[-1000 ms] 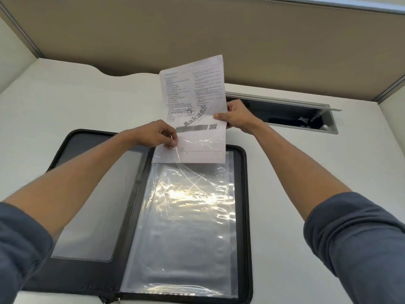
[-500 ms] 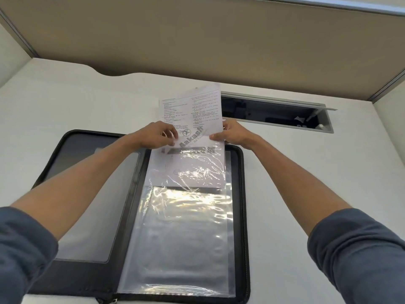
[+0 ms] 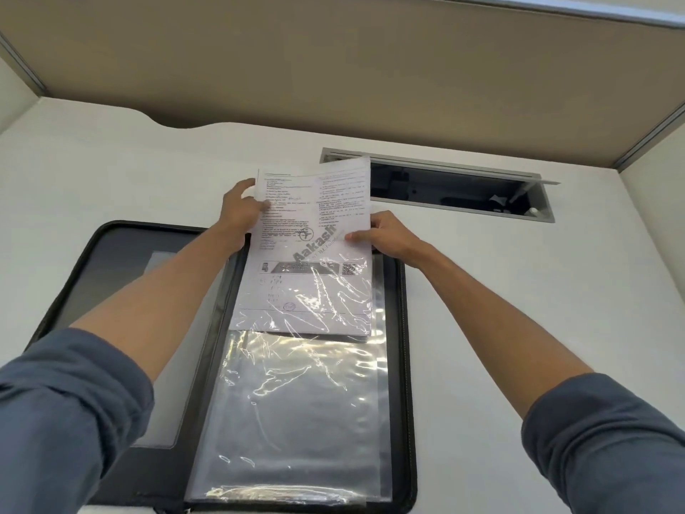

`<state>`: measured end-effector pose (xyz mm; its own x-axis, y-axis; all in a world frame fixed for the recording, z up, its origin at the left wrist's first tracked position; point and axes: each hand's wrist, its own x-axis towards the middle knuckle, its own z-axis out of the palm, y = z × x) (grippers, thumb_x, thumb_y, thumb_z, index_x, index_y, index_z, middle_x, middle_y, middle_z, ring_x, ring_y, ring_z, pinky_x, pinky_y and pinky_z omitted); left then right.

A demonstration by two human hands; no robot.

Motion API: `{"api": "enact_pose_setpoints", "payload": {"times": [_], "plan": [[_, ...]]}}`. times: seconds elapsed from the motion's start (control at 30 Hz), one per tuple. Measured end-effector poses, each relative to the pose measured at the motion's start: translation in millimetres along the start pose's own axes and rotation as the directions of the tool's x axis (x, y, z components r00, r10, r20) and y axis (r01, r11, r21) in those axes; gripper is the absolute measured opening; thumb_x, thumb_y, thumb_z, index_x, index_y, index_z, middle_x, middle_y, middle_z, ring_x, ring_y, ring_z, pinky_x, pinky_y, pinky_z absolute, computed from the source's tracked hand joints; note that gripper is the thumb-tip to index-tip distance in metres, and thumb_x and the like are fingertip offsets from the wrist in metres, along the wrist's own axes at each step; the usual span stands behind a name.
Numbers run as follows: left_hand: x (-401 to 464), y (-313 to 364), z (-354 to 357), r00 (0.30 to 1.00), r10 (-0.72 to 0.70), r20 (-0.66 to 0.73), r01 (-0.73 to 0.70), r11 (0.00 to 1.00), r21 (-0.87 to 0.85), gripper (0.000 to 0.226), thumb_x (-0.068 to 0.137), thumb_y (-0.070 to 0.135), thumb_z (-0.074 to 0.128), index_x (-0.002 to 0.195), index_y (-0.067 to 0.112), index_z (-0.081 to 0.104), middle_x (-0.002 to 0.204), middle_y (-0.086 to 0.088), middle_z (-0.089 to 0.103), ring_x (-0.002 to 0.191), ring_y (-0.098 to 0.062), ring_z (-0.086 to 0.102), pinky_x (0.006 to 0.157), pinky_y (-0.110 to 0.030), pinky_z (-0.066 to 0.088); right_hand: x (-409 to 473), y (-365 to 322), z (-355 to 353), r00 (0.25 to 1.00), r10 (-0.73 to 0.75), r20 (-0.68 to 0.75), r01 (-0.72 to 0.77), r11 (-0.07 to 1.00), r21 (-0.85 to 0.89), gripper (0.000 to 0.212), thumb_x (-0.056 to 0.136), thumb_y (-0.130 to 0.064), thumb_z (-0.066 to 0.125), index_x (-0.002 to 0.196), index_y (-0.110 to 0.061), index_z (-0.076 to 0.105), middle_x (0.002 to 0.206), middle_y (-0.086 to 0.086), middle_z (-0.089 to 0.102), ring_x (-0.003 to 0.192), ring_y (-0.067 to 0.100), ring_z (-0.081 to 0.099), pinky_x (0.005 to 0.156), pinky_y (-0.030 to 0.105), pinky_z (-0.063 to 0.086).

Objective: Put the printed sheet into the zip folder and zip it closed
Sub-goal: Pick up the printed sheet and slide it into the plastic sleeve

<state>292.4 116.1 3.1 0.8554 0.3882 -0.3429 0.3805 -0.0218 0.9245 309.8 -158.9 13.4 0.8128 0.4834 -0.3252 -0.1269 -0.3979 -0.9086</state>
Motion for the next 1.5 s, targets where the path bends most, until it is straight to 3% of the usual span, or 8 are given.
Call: {"api": "enact_pose_setpoints", "payload": {"times": [0.3,0.47,0.6,0.83,0.97,1.1,1.3,1.5], "plan": [[-8.8,-5.6,3.8,0.987,0.080,0.137,-0.110,0.968,0.226,0.074,0.087,-0.004,0.054,0.147,0.033,0.028,0.121,-0.011,0.059,0.099,-0.023,0.060,0.077,-0.034,0.052,10.7,-3.7,-0.6,0.912,-0.100,-0.399,0.101,0.995,-0.018,0.058,0.095,-0.008,0.059,0.146,-0.015,0.032,0.133,0.012,0.055,0.114,0.023,0.057,0.087,0.037,0.055],[-9.1,-1.3,4.1,0.987,0.135,0.086,-0.156,0.921,0.356,0.076,0.081,0.006,0.050,0.146,0.041,0.030,0.149,-0.002,0.038,0.113,-0.017,0.042,0.093,-0.033,0.040,13.7,-2.2,-2.2,0.909,-0.167,-0.381,0.115,0.981,-0.157,0.057,0.093,-0.003,0.059,0.145,-0.012,0.037,0.135,0.010,0.053,0.117,0.018,0.053,0.089,0.034,0.053],[-4.8,-1.4,2.7,0.983,0.155,0.095,-0.180,0.891,0.417,0.047,0.087,0.022,0.056,0.132,0.031,0.052,0.124,-0.006,0.056,0.101,-0.020,0.053,0.074,-0.023,0.042,13.1,2.2,-4.0,0.925,-0.184,-0.333,0.131,0.976,-0.175,0.047,0.091,-0.001,0.062,0.134,-0.012,0.048,0.127,0.007,0.058,0.109,0.013,0.053,0.083,0.028,0.055],[-6.7,-0.3,-4.3,0.973,0.227,0.044,-0.227,0.905,0.359,0.008,0.088,0.018,0.065,0.096,0.017,0.064,0.097,-0.006,0.061,0.087,-0.024,0.058,0.075,-0.042,0.054,11.6,6.8,-7.6,0.981,-0.078,-0.180,0.044,0.982,-0.182,0.051,0.088,-0.003,0.064,0.133,-0.016,0.044,0.121,0.001,0.054,0.109,0.018,0.056,0.068,0.019,0.054],[-10.6,-2.9,-6.4,0.952,0.297,0.078,-0.302,0.860,0.410,0.019,0.088,0.006,0.059,0.101,0.018,0.066,0.095,-0.007,0.060,0.077,-0.023,0.057,0.067,-0.033,0.050,10.8,5.2,-6.3,0.972,-0.122,-0.199,0.074,0.970,-0.231,0.047,0.092,-0.010,0.061,0.135,-0.019,0.045,0.120,0.000,0.053,0.106,0.018,0.055,0.069,0.017,0.052],[-14.4,-7.5,-5.9,0.923,0.363,0.125,-0.375,0.783,0.497,0.031,0.090,0.005,0.055,0.115,0.018,0.069,0.104,-0.010,0.059,0.079,-0.024,0.056,0.081,-0.037,0.052,11.1,6.2,-5.0,0.946,-0.162,-0.281,0.068,0.946,-0.316,0.034,0.094,-0.012,0.057,0.128,-0.011,0.057,0.127,0.009,0.055,0.107,0.019,0.054,0.080,0.023,0.051],[-26.3,-14.3,-8.4,0.903,0.391,0.176,-0.418,0.711,0.565,0.027,0.088,0.008,0.055,0.107,0.018,0.072,0.110,-0.013,0.060,0.069,-0.017,0.048,0.076,-0.031,0.043,7.8,9.4,-6.9,0.952,-0.177,-0.249,0.064,0.913,-0.404,0.028,0.090,-0.001,0.054,0.113,-0.008,0.067,0.117,0.006,0.063,0.100,0.015,0.053,0.068,0.013,0.044],[-43.6,-23.3,-16.3,0.868,0.436,0.238,-0.481,0.618,0.622,0.023,0.088,0.014,0.055,0.105,0.016,0.071,0.119,-0.003,0.061,0.100,-0.023,0.059,0.085,-0.039,0.049,0.3,13.2,-1.8,0.954,-0.201,-0.221,0.086,0.892,-0.443,0.027,0.091,-0.005,0.051,0.110,-0.011,0.070,0.114,0.005,0.067,0.102,0.022,0.061,0.078,0.029,0.052]]}}
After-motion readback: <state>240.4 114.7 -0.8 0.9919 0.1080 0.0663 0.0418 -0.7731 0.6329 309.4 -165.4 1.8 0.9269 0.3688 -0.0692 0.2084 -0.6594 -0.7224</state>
